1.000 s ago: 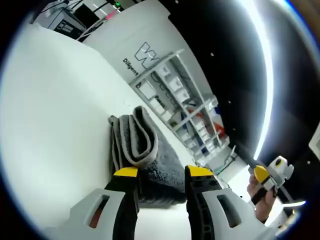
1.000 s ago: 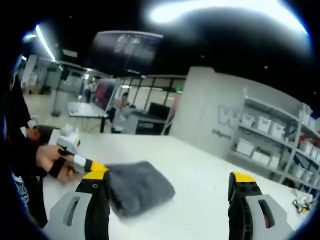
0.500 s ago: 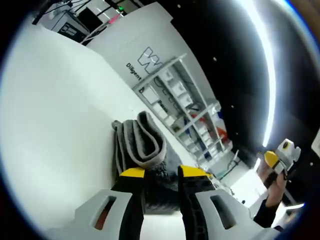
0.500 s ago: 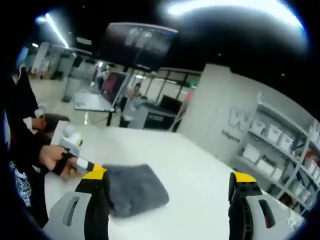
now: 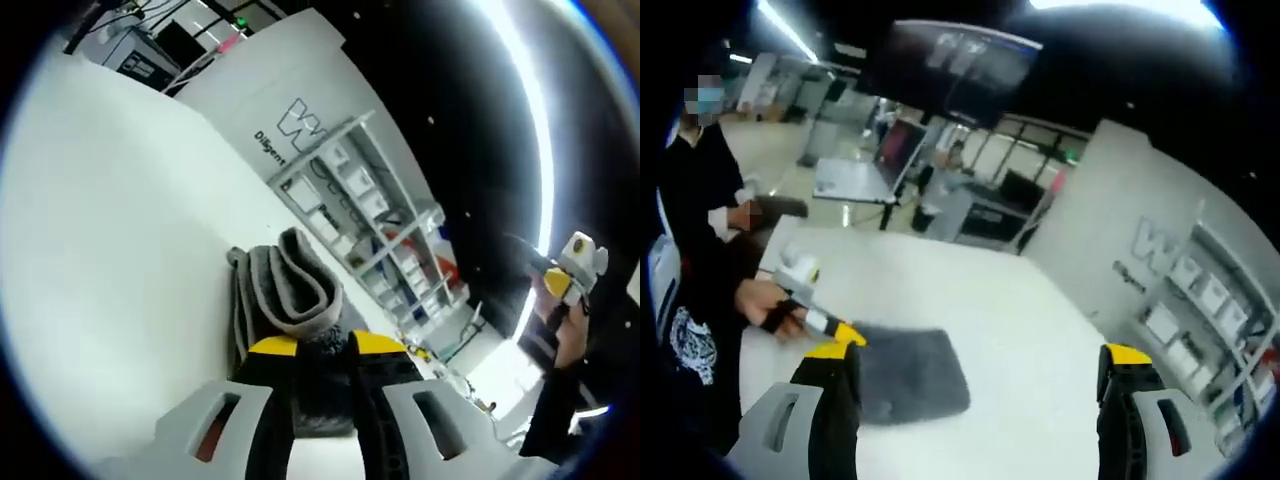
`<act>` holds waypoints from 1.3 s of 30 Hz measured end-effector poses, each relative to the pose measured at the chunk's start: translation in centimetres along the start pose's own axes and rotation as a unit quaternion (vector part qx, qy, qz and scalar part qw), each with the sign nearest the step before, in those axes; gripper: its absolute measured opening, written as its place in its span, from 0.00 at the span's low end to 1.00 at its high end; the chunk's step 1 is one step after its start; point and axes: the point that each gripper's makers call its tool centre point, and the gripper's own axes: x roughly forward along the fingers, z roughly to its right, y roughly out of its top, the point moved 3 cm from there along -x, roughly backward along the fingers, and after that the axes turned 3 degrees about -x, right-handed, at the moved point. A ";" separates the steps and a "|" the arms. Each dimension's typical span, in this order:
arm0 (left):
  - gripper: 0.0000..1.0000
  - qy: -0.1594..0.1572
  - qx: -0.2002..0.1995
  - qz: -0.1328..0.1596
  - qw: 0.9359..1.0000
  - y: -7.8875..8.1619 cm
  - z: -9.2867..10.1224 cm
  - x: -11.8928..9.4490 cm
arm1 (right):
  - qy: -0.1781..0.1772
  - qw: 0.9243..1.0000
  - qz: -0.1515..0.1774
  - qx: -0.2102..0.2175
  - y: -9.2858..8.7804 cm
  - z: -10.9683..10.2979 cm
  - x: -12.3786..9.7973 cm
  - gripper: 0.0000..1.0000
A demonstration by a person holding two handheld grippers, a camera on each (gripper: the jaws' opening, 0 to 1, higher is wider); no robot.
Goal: Open the folded towel by lifting each exposed corner and separating the folded layers until the towel lies flat within the target outline without major curled edges
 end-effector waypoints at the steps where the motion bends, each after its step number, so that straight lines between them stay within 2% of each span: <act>1: 0.14 0.000 0.000 0.001 1.000 0.0 0.0 0.0 | 0.009 1.000 -0.008 -0.004 -0.1 0.2 0.2 0.99; 6: 0.12 -0.001 0.000 0.003 1.000 0.0 0.0 0.0 | 0.037 0.998 -0.045 -0.025 -0.6 1.8 1.7 0.98; 10: 0.10 -0.004 -0.003 0.005 1.000 0.2 0.0 0.0 | 0.054 0.996 -0.059 -0.044 -0.5 2.4 2.4 0.97; 14: 0.08 -0.004 -0.005 0.002 1.000 0.2 -0.2 0.1 | 0.127 0.987 -0.080 -0.062 -1.1 1.1 2.8 0.95; 17: 0.08 -0.007 -0.009 0.002 1.000 0.2 -0.2 0.2 | 0.155 0.980 -0.091 -0.089 -1.4 0.8 3.1 0.95; 22: 0.07 -0.011 -0.011 0.007 1.000 0.2 -0.1 0.6 | 0.168 0.976 -0.107 -0.091 -1.4 1.8 4.0 0.91; 30: 0.06 -0.022 -0.015 0.012 1.000 0.3 0.3 0.6 | 0.179 0.968 -0.138 -0.111 -0.7 4.6 5.7 0.90; 34: 0.06 -0.025 -0.014 0.014 0.999 0.3 0.3 0.6 | 0.203 0.961 -0.152 -0.115 -0.4 4.6 6.4 0.87; 39: 0.06 -0.031 -0.014 0.015 0.999 0.6 0.2 0.7 | 0.229 0.955 -0.138 -0.130 1.1 4.0 7.8 0.83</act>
